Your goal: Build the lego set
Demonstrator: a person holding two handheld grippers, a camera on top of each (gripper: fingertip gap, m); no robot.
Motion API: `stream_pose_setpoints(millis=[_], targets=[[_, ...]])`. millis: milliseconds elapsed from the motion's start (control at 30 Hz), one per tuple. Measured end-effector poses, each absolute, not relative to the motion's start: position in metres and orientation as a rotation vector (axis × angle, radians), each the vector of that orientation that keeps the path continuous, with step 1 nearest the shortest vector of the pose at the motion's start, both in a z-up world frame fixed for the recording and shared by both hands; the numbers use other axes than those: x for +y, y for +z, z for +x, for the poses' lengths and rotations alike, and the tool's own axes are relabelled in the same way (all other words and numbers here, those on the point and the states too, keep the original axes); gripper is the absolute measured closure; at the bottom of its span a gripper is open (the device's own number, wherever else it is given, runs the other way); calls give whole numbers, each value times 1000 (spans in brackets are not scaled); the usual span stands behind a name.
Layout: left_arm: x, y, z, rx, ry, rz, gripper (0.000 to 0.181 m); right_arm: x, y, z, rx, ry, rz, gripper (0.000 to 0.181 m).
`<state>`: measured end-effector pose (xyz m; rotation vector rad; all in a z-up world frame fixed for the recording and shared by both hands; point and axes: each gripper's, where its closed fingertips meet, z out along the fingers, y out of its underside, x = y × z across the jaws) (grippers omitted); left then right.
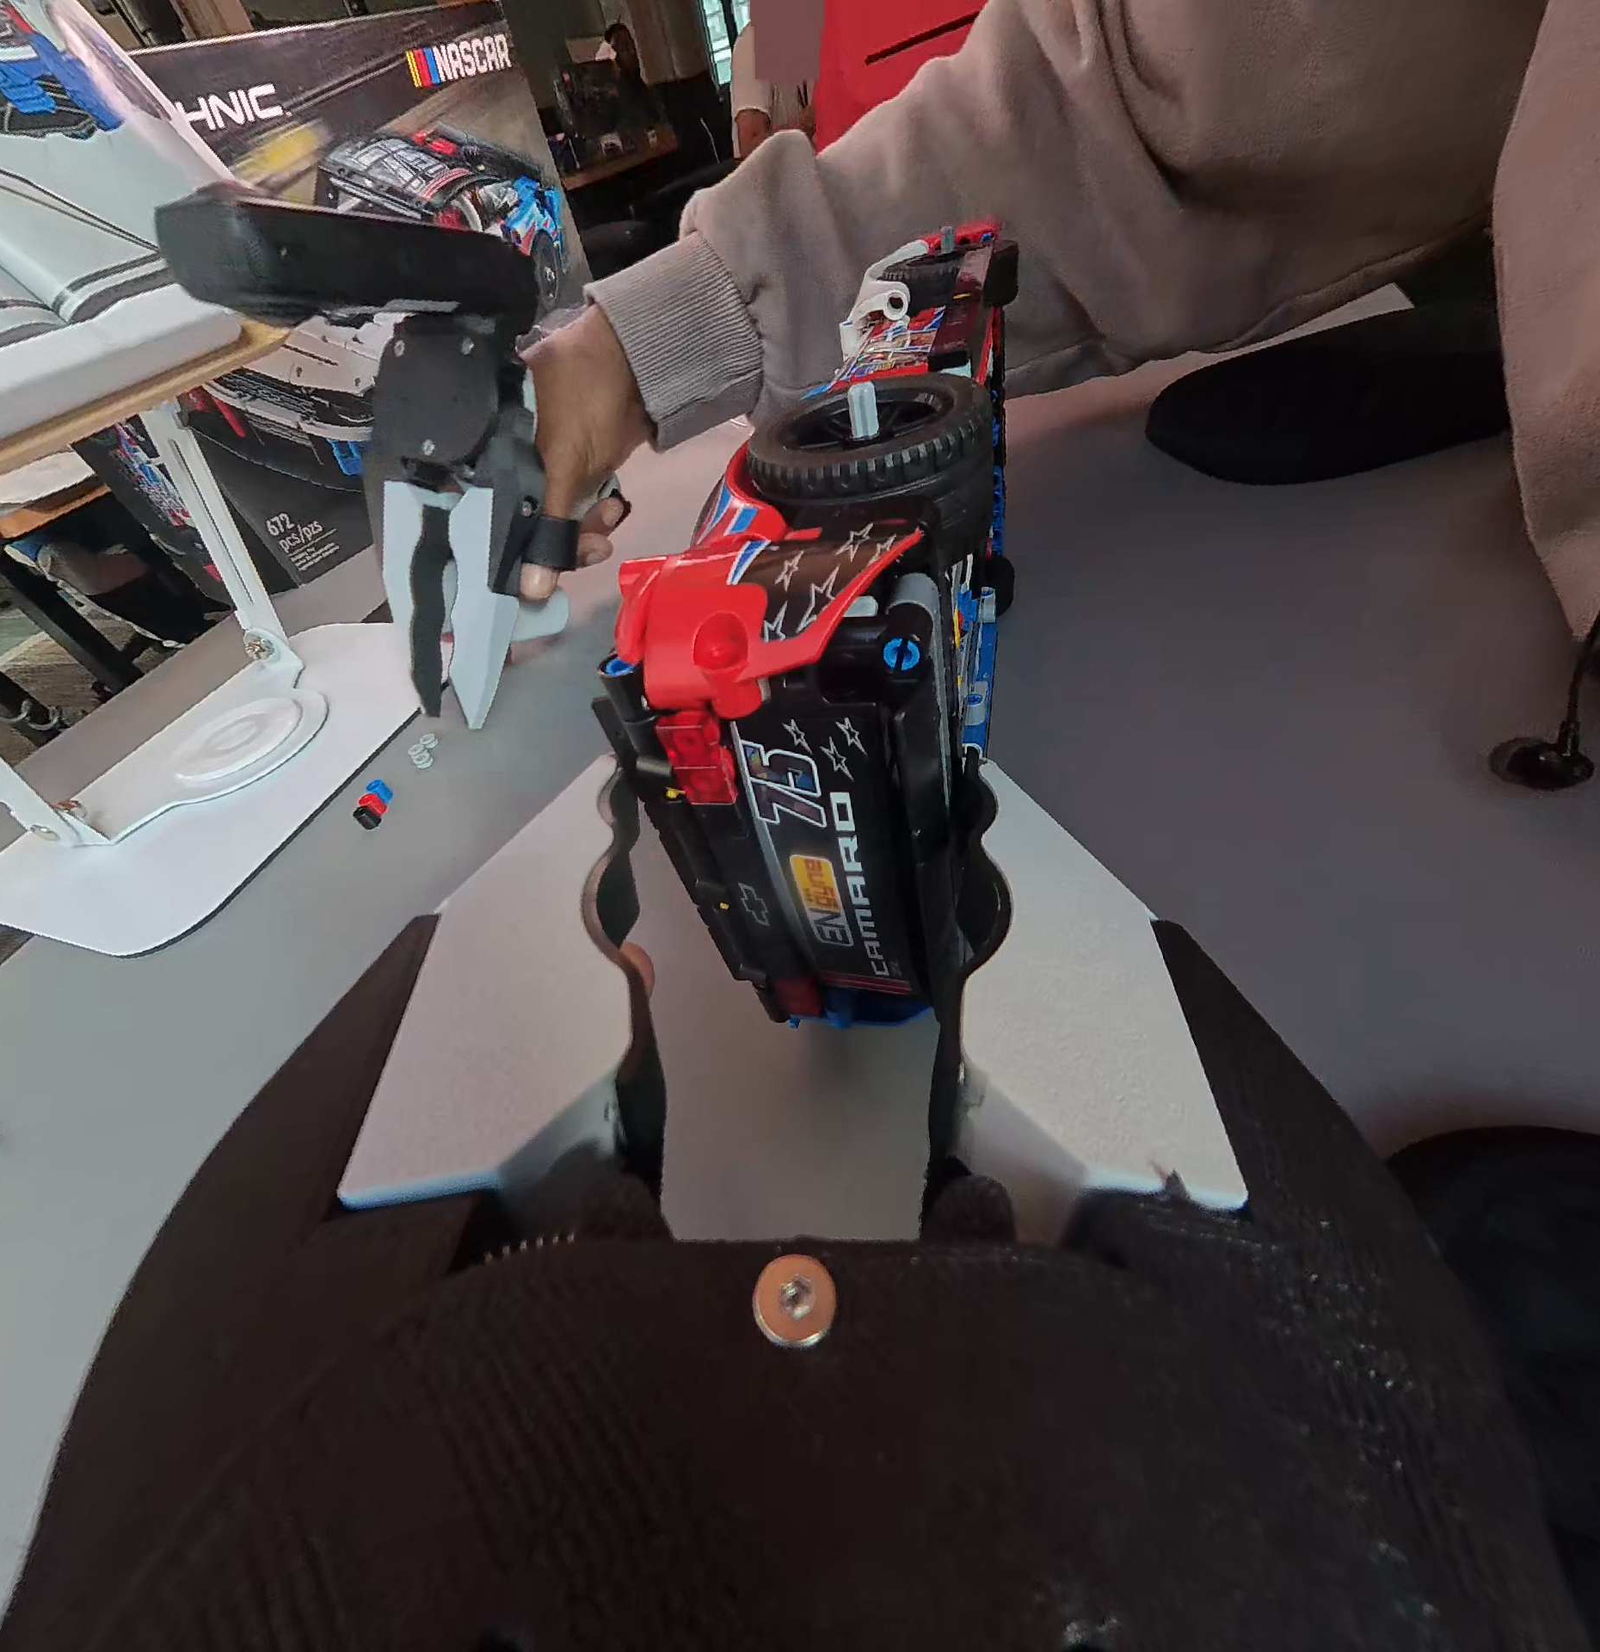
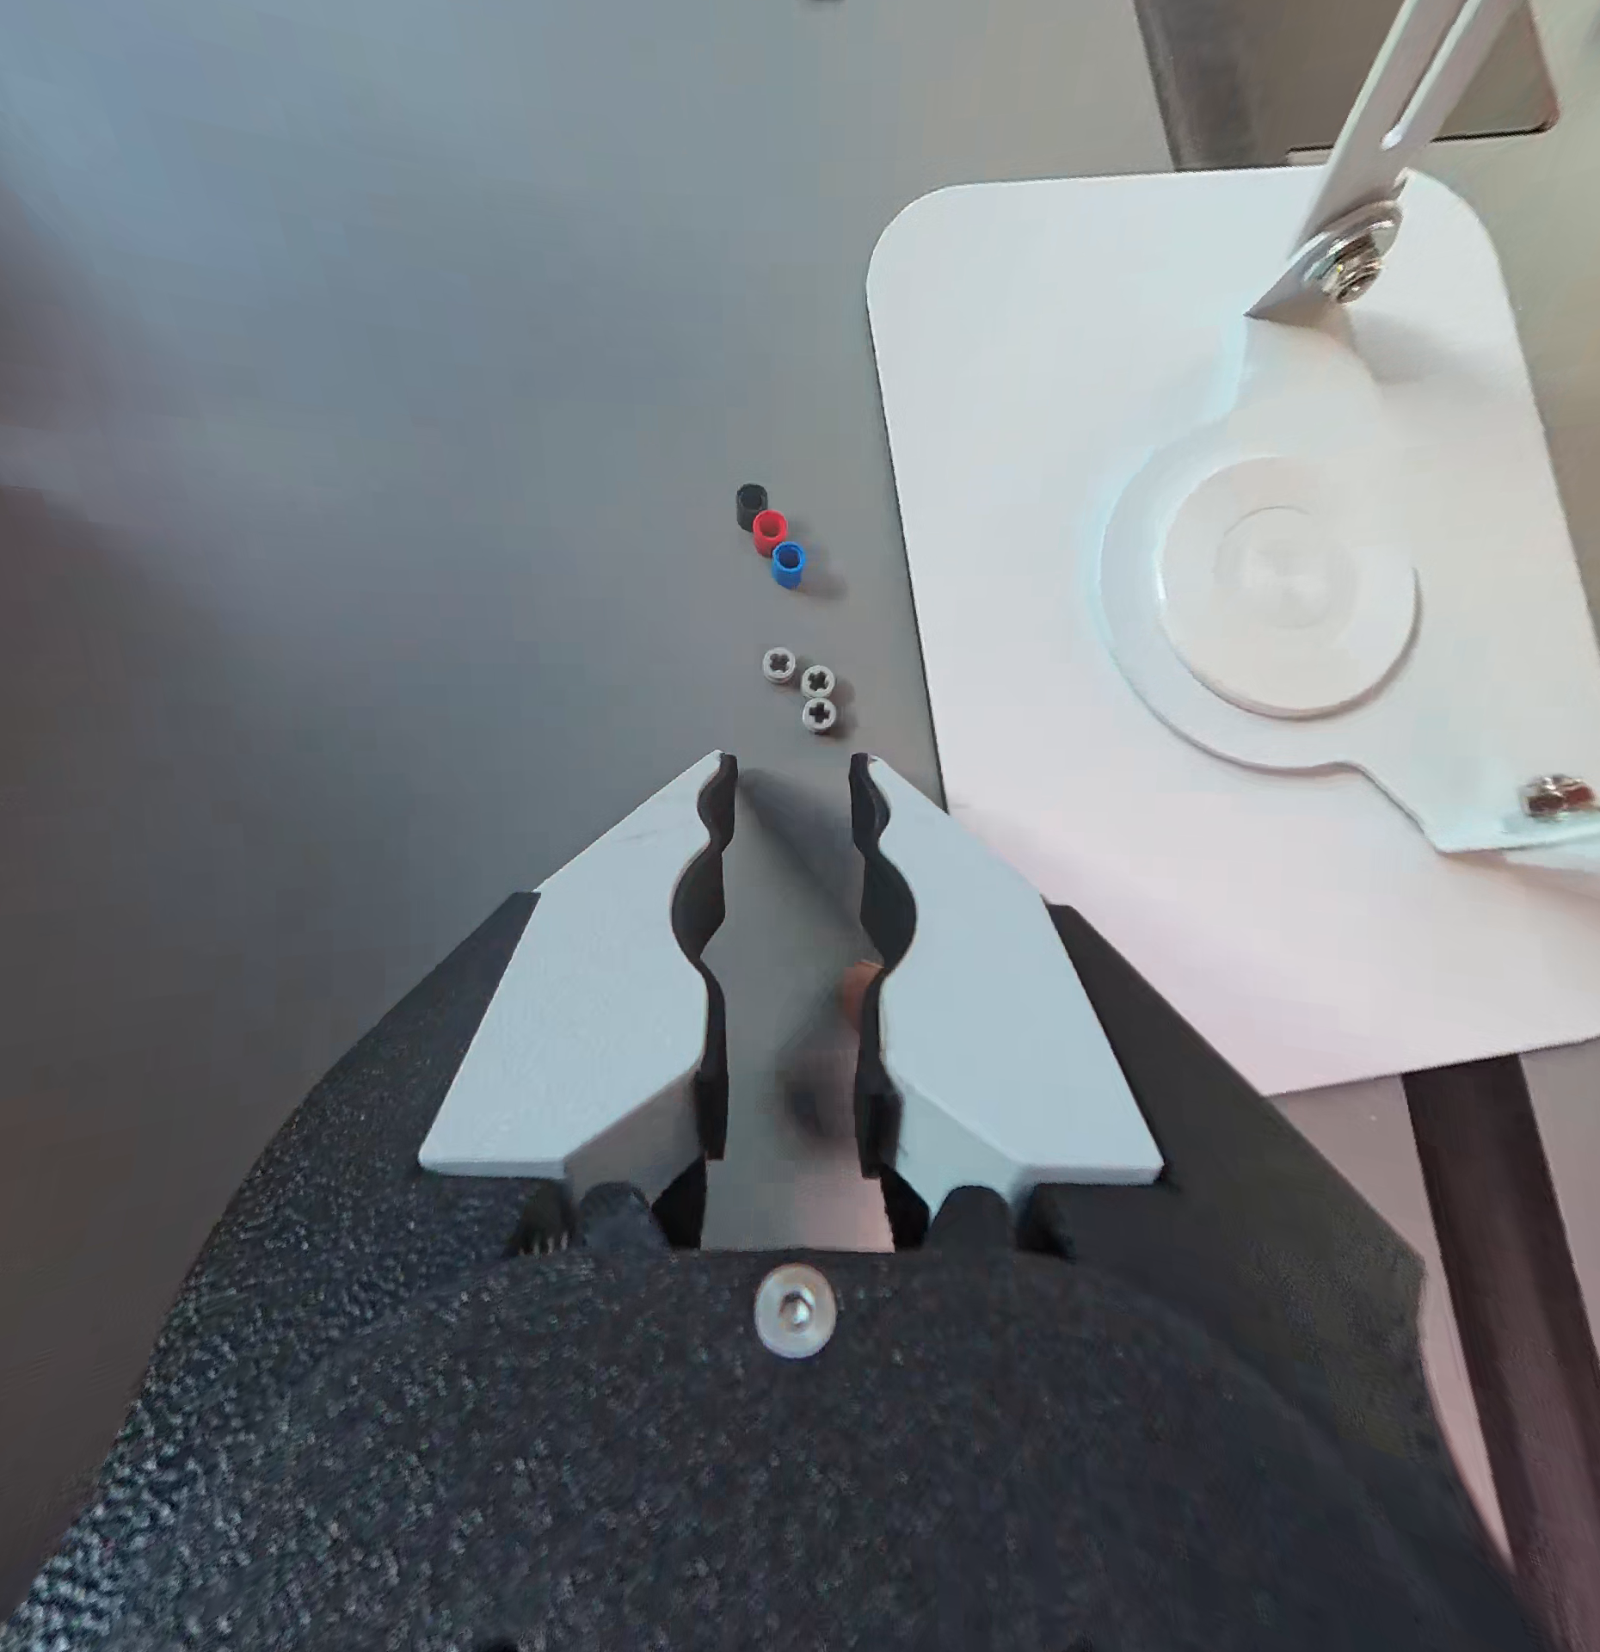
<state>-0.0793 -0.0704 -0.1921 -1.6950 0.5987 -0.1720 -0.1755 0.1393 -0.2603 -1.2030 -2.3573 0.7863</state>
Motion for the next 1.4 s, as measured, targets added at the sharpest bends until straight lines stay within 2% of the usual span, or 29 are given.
stream_pose_setpoints(millis=[133, 233, 333, 533, 700, 800, 867, 933, 967, 1133, 1400], targets=[[-70, -192, -79, 600, -176, -1692, 111, 140, -264, -190, -2409, 790, -1257, 161], [-71, -192, -79, 605, -171, -1692, 111, 140, -264, -190, -2433, 777, -1237, 177], [-71, -192, -78, 610, -165, -1692, 111, 138, -264, -181, -2456, 773, -1223, 177], [-72, -192, -77, 628, -149, -1693, 111, 134, -250, -51, -2645, 750, -1086, 177], [-73, -192, -77, 635, -153, -1694, 112, 143, -248, 73, -2596, 678, -1263, 177], [-73, -192, -77, 628, -165, -1694, 112, 148, -266, 105, -2528, 555, -1336, 176], [-73, -192, -77, 624, -175, -1692, 112, 148, -263, 100, -2443, 587, -1351, 176], [-73, -192, -77, 617, -183, -1693, 112, 151, -262, 98, -2453, 566, -1350, 158], [-73, -192, -77, 617, -184, -1693, 112, 154, -255, 91, -2438, 590, -1337, 155], [-74, -192, -76, 627, -190, -1687, 113, 160, -223, -6, -2325, 792, -1242, 165], [-74, -192, -76, 615, -204, -1685, 113, 137, -249, -159, -2381, 882, -1147, 164]])
